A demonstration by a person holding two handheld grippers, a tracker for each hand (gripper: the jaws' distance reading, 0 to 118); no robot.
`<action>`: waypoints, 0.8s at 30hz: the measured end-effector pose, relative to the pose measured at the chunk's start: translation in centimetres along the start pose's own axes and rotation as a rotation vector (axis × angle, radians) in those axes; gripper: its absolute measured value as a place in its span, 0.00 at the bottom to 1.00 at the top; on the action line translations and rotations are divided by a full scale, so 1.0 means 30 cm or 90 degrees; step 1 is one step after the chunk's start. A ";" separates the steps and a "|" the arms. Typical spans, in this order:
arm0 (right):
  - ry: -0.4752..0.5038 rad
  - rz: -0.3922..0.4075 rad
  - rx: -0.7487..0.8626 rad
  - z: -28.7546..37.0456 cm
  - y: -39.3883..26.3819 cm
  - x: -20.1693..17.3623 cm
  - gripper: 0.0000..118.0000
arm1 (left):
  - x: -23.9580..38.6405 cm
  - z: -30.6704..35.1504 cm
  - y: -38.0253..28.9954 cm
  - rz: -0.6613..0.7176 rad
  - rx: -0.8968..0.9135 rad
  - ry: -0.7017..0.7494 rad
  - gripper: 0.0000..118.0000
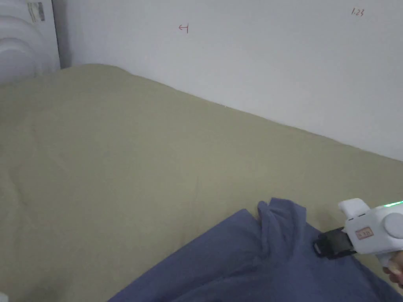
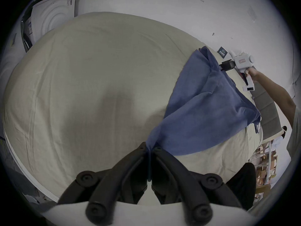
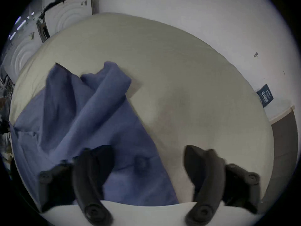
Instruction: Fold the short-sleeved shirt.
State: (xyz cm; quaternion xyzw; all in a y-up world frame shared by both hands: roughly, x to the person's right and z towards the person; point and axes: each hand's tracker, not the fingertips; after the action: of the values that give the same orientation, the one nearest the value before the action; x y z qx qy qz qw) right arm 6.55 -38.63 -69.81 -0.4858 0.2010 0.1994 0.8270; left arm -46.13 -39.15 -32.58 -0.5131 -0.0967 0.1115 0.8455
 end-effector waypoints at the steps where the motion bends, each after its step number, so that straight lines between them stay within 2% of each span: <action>1: 0.012 -0.008 0.015 0.014 -0.008 0.003 0.60 | -0.001 -0.001 0.000 0.002 0.001 -0.001 0.03; 2: 0.014 -0.008 0.022 0.033 -0.016 0.003 0.44 | 0.000 -0.001 0.000 0.003 0.001 0.000 0.03; 3: 0.014 -0.001 0.026 0.049 -0.025 -0.002 0.21 | 0.001 -0.002 0.001 0.001 0.001 0.001 0.03; 4: 0.012 0.012 0.028 0.075 -0.034 -0.030 0.13 | 0.003 -0.002 0.002 -0.001 0.001 0.002 0.03; 5: 0.008 0.030 0.029 0.087 -0.044 -0.042 0.10 | 0.005 -0.002 0.003 -0.003 0.001 0.003 0.03; 7: 0.063 -0.020 0.012 0.109 -0.056 -0.038 0.08 | 0.007 0.000 0.004 -0.006 0.001 0.004 0.03; 8: 0.048 -0.018 0.028 0.127 -0.060 -0.053 0.08 | 0.008 0.001 0.004 -0.006 0.002 0.004 0.03; 9: 0.008 -0.009 0.055 0.152 -0.065 -0.066 0.08 | 0.008 0.004 0.001 -0.004 0.004 0.004 0.03; 10: 0.000 -0.019 0.070 0.174 -0.069 -0.067 0.08 | 0.008 0.006 0.000 -0.002 0.005 0.004 0.03; 12: 0.022 -0.074 0.109 0.229 -0.084 -0.057 0.07 | 0.009 0.014 0.001 0.001 0.007 0.003 0.03; 14: 0.033 -0.098 0.147 0.293 -0.094 -0.049 0.07 | 0.009 0.025 0.002 0.001 0.011 0.005 0.03; 17: 0.043 -0.124 0.184 0.425 -0.103 -0.044 0.07 | 0.021 0.064 0.014 -0.006 0.034 0.007 0.03; 21: 0.016 -0.123 0.231 0.598 -0.107 -0.038 0.07 | 0.036 0.145 0.072 -0.010 0.085 -0.009 0.03; 24: 0.006 -0.163 0.263 0.716 -0.103 -0.006 0.08 | 0.057 0.210 0.157 -0.027 0.126 -0.018 0.03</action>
State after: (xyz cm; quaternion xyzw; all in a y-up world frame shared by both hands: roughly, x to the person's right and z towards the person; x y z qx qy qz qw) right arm 11.00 -21.06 -57.87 -0.3288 0.1779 0.0452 0.9264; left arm -46.66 -31.20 -33.82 -0.4230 -0.1079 0.1101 0.8929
